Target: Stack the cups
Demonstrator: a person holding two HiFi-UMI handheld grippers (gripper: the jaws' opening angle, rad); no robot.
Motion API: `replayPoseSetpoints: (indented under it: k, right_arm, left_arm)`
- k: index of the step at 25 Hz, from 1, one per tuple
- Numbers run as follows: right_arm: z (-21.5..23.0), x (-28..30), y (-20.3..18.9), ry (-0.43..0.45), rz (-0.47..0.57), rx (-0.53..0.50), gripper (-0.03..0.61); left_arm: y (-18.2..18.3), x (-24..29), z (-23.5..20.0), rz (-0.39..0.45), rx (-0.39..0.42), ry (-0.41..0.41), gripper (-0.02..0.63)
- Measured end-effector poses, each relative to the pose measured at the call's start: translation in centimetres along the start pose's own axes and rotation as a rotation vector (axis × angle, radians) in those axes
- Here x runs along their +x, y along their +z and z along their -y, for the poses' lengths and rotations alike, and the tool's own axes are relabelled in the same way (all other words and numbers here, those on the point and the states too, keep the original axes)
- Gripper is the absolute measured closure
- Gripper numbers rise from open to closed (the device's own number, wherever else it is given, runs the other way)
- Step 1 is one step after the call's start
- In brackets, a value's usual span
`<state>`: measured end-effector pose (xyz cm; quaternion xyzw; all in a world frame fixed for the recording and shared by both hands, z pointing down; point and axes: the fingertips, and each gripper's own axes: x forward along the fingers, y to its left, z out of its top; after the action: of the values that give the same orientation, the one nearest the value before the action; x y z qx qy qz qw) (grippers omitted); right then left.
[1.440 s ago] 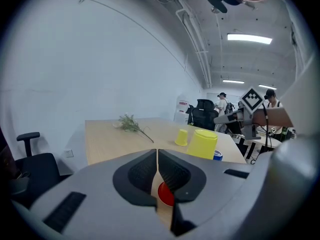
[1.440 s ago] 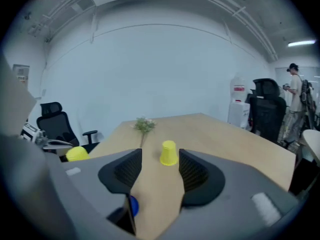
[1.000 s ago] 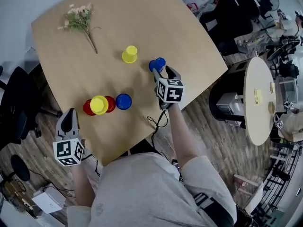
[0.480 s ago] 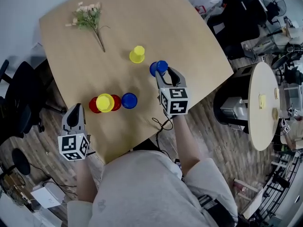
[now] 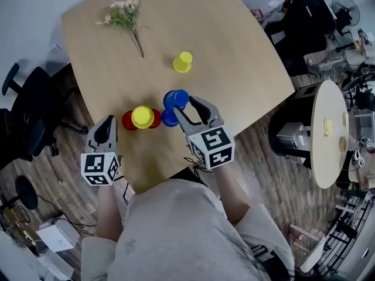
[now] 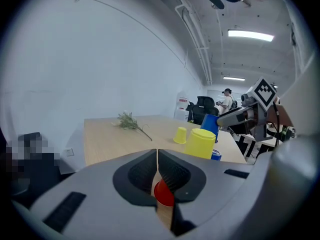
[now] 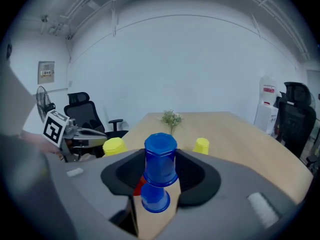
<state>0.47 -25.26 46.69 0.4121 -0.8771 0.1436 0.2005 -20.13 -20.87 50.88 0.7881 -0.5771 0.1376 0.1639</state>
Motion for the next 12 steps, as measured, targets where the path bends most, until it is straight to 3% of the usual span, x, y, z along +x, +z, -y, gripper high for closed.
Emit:
replayPoseSetpoints:
  k: [4,12]
  right_arm:
    - [-3.1,-0.1,-1.0,0.035,-0.035,-0.049,0.381]
    - [-4.7,0.1,-2.7,0.041,-0.086,-0.069,0.38]
  left_arm:
    - [-0.1,-0.2,-0.2,0.003,-0.007,-0.01,0.597]
    - [-0.2,-0.2,-0.1,0.0,-0.003,-0.033,0.597]
